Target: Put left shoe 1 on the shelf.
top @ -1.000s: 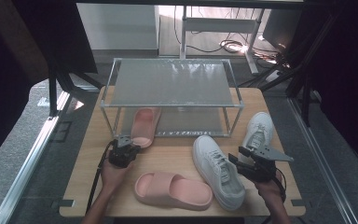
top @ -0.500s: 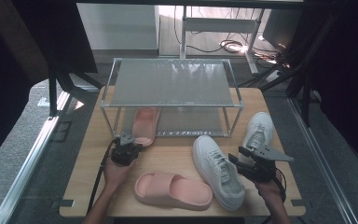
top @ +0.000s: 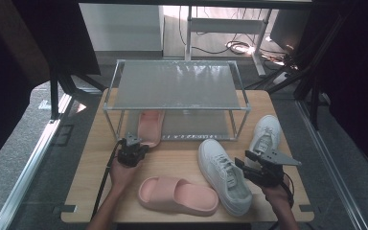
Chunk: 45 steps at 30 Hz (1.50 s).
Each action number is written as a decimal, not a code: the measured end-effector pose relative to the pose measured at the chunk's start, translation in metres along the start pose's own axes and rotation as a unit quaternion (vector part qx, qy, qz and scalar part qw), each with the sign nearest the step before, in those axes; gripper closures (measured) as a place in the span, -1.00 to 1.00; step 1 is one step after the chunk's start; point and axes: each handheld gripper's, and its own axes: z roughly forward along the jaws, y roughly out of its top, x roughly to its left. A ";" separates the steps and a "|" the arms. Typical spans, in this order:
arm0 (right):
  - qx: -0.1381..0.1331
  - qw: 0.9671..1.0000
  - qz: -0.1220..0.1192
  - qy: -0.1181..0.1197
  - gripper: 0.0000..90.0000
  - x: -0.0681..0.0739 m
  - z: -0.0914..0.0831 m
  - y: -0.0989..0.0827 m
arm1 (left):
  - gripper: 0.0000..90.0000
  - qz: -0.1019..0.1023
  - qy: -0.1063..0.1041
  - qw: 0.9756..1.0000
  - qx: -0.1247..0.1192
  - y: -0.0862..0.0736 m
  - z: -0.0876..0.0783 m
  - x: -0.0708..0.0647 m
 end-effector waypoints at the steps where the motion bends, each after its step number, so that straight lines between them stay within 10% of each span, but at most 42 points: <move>1: 0.000 1.000 0.000 0.000 0.03 0.000 0.000 0.000 | 1.00 -0.001 0.000 1.000 0.000 0.000 0.001 0.000; 45: 0.001 1.000 0.000 -0.001 0.03 -0.001 0.001 -0.001 | 0.98 -0.013 0.005 1.000 -0.001 0.016 0.022 0.002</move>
